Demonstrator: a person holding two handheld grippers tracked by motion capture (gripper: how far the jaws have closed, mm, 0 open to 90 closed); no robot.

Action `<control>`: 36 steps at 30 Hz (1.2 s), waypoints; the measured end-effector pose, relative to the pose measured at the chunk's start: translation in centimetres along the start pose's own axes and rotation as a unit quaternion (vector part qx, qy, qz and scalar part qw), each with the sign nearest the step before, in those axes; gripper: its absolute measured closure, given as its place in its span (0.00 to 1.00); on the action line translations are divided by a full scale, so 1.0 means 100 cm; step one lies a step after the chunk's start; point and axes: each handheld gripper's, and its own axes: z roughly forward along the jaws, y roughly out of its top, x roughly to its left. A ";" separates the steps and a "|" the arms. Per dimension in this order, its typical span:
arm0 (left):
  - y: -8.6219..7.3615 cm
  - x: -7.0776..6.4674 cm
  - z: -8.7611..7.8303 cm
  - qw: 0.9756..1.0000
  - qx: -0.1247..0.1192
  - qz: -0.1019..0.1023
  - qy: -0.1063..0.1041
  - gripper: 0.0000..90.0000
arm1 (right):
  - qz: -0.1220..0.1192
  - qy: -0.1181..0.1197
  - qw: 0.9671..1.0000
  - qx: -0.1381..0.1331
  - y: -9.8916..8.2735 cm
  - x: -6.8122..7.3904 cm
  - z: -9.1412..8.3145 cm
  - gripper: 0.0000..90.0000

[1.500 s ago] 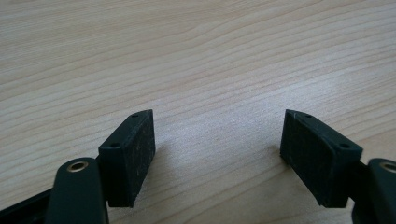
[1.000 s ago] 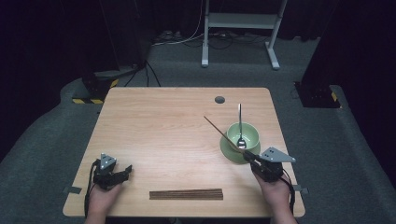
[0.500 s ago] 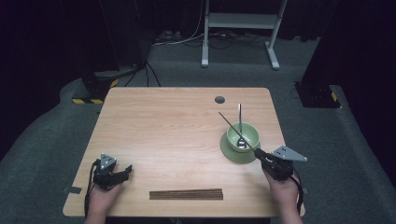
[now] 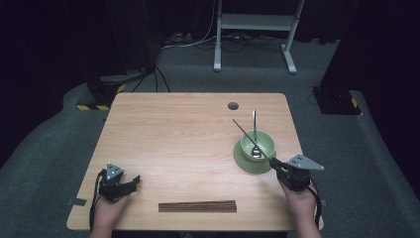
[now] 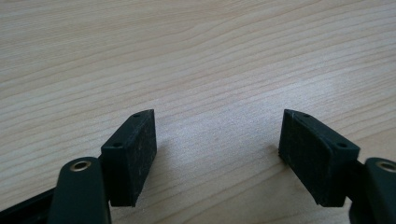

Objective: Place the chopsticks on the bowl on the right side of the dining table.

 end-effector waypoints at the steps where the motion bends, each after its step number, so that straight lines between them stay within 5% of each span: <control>1: 0.000 0.000 0.000 1.000 0.000 0.000 0.001 0.31 | 0.000 0.000 1.000 0.001 0.000 0.000 0.000 0.92; 14: 0.000 0.000 0.000 1.000 0.000 0.001 0.000 0.31 | 0.002 -0.003 1.000 0.000 -0.001 0.003 0.001 0.83; 20: 0.000 0.000 0.000 1.000 0.000 0.000 -0.001 0.31 | -0.006 -0.009 1.000 -0.016 0.008 0.010 -0.005 0.63; 27: 0.000 -0.001 0.000 1.000 -0.002 0.002 0.001 0.31 | -0.021 0.029 0.999 -0.033 0.022 0.037 -0.005 0.50; 36: 0.000 0.000 0.000 1.000 0.000 0.001 -0.002 0.31 | -0.036 0.062 0.997 -0.017 0.019 0.060 0.011 0.43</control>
